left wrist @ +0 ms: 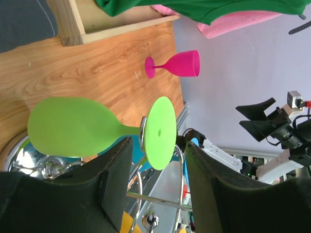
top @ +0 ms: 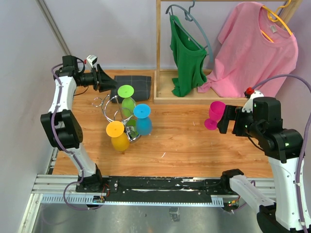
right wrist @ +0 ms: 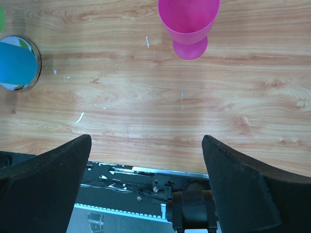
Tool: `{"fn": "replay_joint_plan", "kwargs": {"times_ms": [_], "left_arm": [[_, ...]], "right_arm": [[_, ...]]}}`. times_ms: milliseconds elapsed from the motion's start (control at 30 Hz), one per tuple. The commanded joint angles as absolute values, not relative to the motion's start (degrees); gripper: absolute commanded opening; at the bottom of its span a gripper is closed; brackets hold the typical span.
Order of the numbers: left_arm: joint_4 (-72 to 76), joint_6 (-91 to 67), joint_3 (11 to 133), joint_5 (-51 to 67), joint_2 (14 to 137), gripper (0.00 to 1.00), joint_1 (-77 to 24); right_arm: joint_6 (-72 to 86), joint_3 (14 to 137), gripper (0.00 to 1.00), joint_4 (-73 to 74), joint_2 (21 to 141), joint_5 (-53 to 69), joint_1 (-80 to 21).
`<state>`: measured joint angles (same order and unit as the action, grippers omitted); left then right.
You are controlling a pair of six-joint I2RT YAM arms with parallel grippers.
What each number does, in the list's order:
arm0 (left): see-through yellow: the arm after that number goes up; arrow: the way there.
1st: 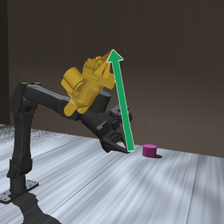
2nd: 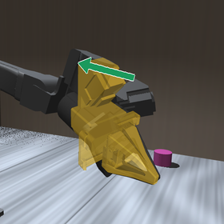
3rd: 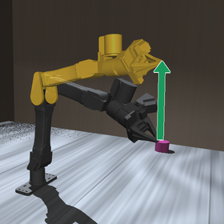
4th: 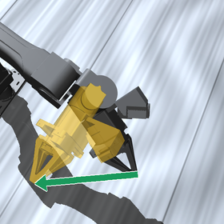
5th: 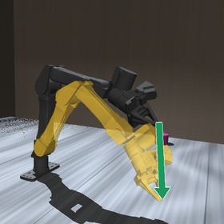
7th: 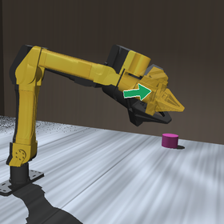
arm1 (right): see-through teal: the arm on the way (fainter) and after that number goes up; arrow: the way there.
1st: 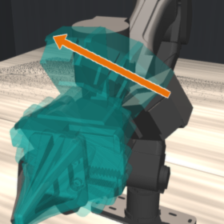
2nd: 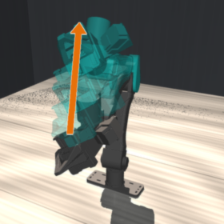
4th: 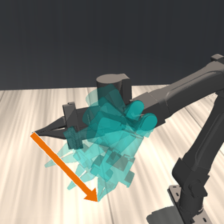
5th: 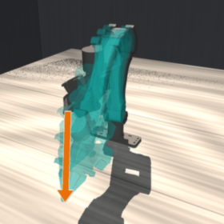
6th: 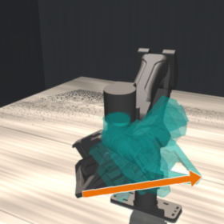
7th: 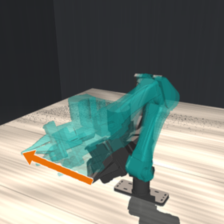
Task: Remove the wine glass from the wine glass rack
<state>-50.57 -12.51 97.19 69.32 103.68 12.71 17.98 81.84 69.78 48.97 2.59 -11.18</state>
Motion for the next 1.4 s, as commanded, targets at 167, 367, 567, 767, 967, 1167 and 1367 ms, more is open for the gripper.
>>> {"fn": "replay_joint_plan", "kwargs": {"times_ms": [167, 367, 567, 767, 967, 1167, 1367], "left_arm": [[-56.1, -9.0, 102.6, 69.8, 108.7, 0.52, 10.4], [-56.1, -9.1, 102.9, 70.4, 109.1, 0.49, 10.2], [-56.1, -8.9, 102.2, 71.5, 108.3, 0.43, 10.1], [-56.5, -8.3, 101.0, 71.3, 107.9, 0.38, 10.1], [-58.2, -6.4, 100.7, 70.9, 107.7, 0.37, 10.1], [-60.2, -4.2, 100.5, 70.8, 107.5, 0.30, 10.1], [-60.8, -3.6, 100.5, 71.4, 107.3, 0.19, 10.1]], "right_arm": [[17.7, 83.6, 0.99, 70.8, 49.2, 2.7, -10.5], [17.7, 82.9, 0.98, 70.9, 48.8, 2.6, -10.5], [17.5, 83.0, 0.98, 70.3, 49.3, 2.9, -10.5], [17.4, 83.2, 0.98, 70.3, 49.4, 3.0, -10.4], [17.3, 82.3, 0.98, 70.2, 48.7, 3.0, -10.4], [17.3, 81.8, 0.99, 70.1, 48.4, 2.9, -10.5], [17.4, 81.6, 0.99, 69.8, 48.3, 3.1, -10.5]]}}
